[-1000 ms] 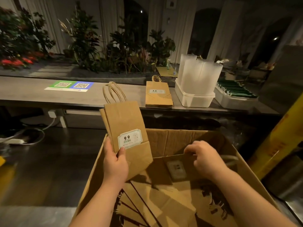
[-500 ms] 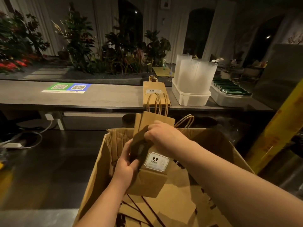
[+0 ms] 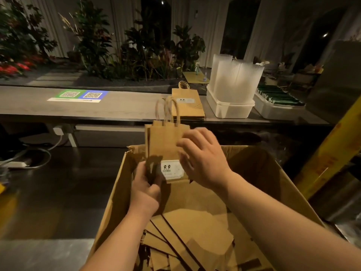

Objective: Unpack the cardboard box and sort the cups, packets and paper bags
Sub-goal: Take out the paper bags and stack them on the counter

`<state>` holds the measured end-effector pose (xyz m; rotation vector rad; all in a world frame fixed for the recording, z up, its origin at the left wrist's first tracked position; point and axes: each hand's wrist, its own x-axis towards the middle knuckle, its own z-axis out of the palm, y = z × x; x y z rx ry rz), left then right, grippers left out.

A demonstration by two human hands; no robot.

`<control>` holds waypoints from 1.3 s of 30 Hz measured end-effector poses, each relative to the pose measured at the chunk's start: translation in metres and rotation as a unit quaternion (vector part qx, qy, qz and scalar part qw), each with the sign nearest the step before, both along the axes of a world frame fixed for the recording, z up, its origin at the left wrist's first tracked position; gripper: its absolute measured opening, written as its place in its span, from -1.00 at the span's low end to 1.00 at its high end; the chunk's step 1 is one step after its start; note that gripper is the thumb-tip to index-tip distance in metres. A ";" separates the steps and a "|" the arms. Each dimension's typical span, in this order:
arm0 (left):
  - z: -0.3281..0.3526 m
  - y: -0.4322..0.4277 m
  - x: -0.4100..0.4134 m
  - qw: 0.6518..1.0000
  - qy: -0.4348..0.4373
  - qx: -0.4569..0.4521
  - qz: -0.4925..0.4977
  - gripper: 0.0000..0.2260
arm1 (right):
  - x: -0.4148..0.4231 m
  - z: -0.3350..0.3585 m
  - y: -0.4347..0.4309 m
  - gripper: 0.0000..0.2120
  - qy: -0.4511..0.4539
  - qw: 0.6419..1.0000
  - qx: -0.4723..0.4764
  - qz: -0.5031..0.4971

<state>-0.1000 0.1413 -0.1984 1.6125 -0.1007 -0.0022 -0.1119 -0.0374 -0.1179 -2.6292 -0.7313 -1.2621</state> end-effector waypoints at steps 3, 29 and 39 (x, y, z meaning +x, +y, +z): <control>0.000 0.006 0.002 0.997 -0.046 0.010 0.060 -0.68 | -0.015 -0.049 -0.022 -0.92 0.215 0.958 0.151 -0.116; 0.006 -0.001 -0.003 0.998 0.001 -0.006 0.063 -0.75 | -0.073 -0.041 -0.065 -0.89 0.451 0.743 0.486 -0.090; 0.036 -0.015 -0.036 0.998 0.018 -0.051 -0.013 -0.63 | -0.052 -0.022 0.052 -0.92 0.354 0.805 0.476 0.003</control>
